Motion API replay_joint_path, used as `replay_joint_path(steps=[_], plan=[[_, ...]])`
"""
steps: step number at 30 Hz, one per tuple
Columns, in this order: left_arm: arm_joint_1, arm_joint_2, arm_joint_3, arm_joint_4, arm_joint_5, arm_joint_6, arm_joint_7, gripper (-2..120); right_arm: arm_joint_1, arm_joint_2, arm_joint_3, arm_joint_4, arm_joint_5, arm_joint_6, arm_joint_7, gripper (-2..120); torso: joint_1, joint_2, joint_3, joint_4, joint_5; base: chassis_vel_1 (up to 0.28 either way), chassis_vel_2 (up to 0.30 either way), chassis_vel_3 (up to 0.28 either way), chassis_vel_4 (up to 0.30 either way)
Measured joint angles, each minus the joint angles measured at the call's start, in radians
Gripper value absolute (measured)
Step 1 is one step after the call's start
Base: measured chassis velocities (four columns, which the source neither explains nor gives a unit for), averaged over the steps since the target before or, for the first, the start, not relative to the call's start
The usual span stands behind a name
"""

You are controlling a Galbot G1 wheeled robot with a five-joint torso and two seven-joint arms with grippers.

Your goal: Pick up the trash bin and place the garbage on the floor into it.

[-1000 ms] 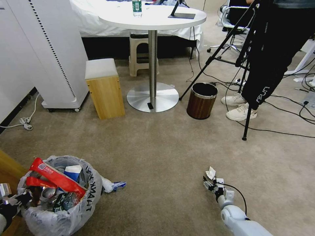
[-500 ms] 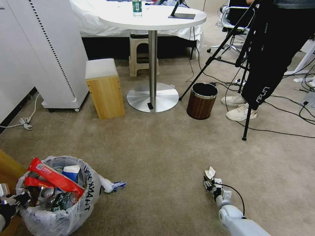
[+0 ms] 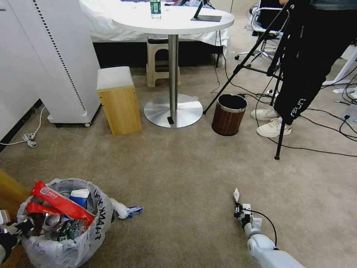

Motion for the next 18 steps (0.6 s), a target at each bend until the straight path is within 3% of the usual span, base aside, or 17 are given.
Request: replay_joint_path(steps=[8,18], plan=[[-0.009,-0.002,0.01,0.006,0.005,0.0,0.0,1,-0.039,-0.049,0.012,0.083,0.027,0.007,-0.019,0,0.0,0.0,0.0,-0.0005,0.0,0.0,0.0,0.0,0.0],[-0.024,-0.008,0.027,0.007,0.014,-0.002,-0.005,1,-0.128,-0.155,0.023,0.36,0.114,0.029,-0.038,0,0.0,0.0,0.0,-0.0003,-0.0001,0.0,0.0,0.0,0.0]])
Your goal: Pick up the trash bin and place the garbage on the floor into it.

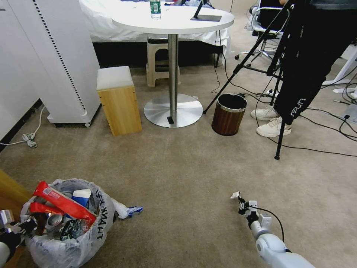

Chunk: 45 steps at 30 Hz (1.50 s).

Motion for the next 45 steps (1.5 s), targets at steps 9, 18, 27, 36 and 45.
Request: replay_joint_path(steps=[9,18,27,36,45], plan=[[-0.001,-0.014,0.006,-0.017,0.002,0.002,-0.002,1,-0.034,-0.076,-0.021,0.277,0.029,0.075,-0.042,0,0.0,0.0,0.0,0.0001,-0.0002,0.0,0.0,0.0,0.0],[-0.002,-0.035,0.017,-0.037,0.013,0.004,-0.003,1,0.041,-0.154,-0.129,0.503,0.057,0.1,-0.045,0,0.0,0.0,0.0,0.0001,-0.0003,0.0,0.0,0.0,0.0],[-0.011,-0.055,0.036,-0.049,0.031,0.006,-0.003,1,0.292,-0.187,-0.331,0.663,0.116,0.097,-0.053,0,0.0,0.0,0.0,0.0003,-0.0002,0.0,0.0,0.0,0.0],[-0.026,-0.067,0.058,-0.051,0.049,0.007,-0.004,1,0.551,-0.178,-0.572,0.687,0.164,0.069,-0.09,0,0.0,0.0,0.0,0.0001,-0.0004,0.0,0.0,0.0,0.0],[-0.027,-0.067,0.061,-0.068,0.047,0.011,-0.011,1,0.87,-0.059,-0.913,0.602,0.191,0.079,-0.107,0,0.0,0.0,0.0,0.0003,-0.0006,0.0,0.0,0.0,0.0]])
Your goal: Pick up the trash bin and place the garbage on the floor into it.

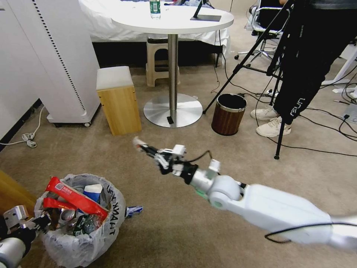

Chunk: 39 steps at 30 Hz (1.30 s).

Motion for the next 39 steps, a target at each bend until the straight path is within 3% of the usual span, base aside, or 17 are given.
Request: replay_joint_path(steps=[5,17,39], plan=[[0.003,-0.001,-0.003,-0.007,-0.003,0.0,0.0,1,0.075,0.099,-0.116,-0.088,0.026,-0.01,0.031,0,0.0,0.0,0.0,-0.0003,0.0004,0.0,0.0,0.0,0.0],[-0.001,0.002,-0.006,-0.014,-0.008,0.0,-0.001,1,0.119,0.288,-0.223,-0.142,0.055,-0.039,0.074,0,0.0,0.0,0.0,-0.0001,0.0001,0.0,0.0,0.0,0.0],[0.009,-0.015,-0.014,-0.035,-0.013,-0.001,-0.002,1,0.069,0.319,-0.27,-0.211,0.04,-0.067,0.146,0,0.0,0.0,0.0,-0.0001,0.0004,0.0,0.0,0.0,0.0]])
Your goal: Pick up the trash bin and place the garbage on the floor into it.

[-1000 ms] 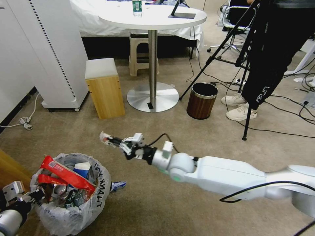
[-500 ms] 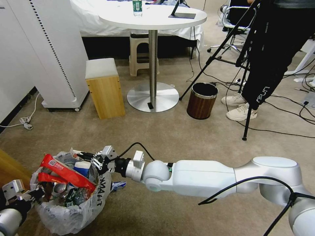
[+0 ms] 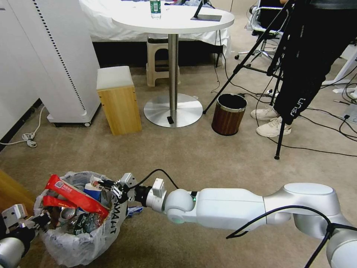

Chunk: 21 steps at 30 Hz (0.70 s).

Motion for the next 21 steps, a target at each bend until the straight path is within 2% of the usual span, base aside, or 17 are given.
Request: replay_joint_path(steps=[4,5,6,9,11,13,15,16,18,20,21], plan=[[0.0,-0.009,0.002,-0.001,0.002,-0.001,0.0,1,-0.007,-0.008,-0.002,0.005,-0.004,-0.006,0.006,0,0.0,0.0,0.0,-0.0001,0.0,0.0,0.0,0.0,0.0],[0.0,-0.01,0.003,-0.002,0.002,-0.001,0.0,1,-0.011,-0.015,-0.001,0.01,-0.006,-0.01,0.007,6,0.0,0.0,0.0,-0.0001,0.0,0.0,0.0,0.0,0.0],[0.0,-0.01,0.003,-0.002,0.002,-0.001,0.0,1,-0.011,-0.015,-0.001,0.01,-0.006,-0.01,0.007,6,0.0,0.0,0.0,-0.0001,0.0,0.0,0.0,0.0,0.0],[-0.003,-0.011,0.004,-0.002,0.004,-0.001,0.0,1,-0.025,-0.037,0.004,0.024,-0.013,-0.013,0.011,21,0.0,0.0,0.0,-0.0002,0.0001,0.0,0.0,0.0,0.0],[-0.003,-0.011,0.004,-0.002,0.004,-0.001,0.0,1,-0.026,-0.037,0.005,0.025,-0.013,-0.013,0.011,22,0.0,0.0,0.0,-0.0001,0.0001,0.0,0.0,0.0,0.0],[-0.003,-0.013,0.006,-0.003,0.006,-0.001,0.0,1,-0.038,-0.057,0.022,0.037,-0.019,-0.013,0.012,35,0.0,0.0,0.0,-0.0002,0.0001,0.0,0.0,0.0,0.0],[-0.003,-0.014,0.007,-0.003,0.007,-0.001,0.0,1,-0.043,-0.063,0.033,0.042,-0.021,-0.013,0.012,38,0.0,0.0,0.0,-0.0001,0.0001,0.0,0.0,0.0,0.0],[-0.003,-0.014,0.007,-0.004,0.007,-0.001,0.0,1,-0.048,-0.069,0.048,0.049,-0.021,-0.013,0.011,45,0.0,0.0,0.0,-0.0001,0.0001,0.0,0.0,0.0,0.0],[-0.003,-0.014,0.007,-0.003,0.008,-0.001,0.0,1,-0.051,-0.074,0.057,0.054,-0.021,-0.013,0.011,48,0.0,0.0,0.0,-0.0001,0.0001,0.0,0.0,0.0,0.0],[-0.004,-0.014,0.007,-0.002,0.008,-0.001,0.0,1,-0.056,-0.091,0.077,0.072,-0.02,-0.014,0.011,60,0.0,0.0,0.0,-0.0002,0.0001,0.0,0.0,0.0,0.0],[-0.004,-0.014,0.007,-0.002,0.008,-0.001,0.0,1,-0.056,-0.091,0.077,0.072,-0.02,-0.014,0.011,60,0.0,0.0,0.0,-0.0002,0.0001,0.0,0.0,0.0,0.0]])
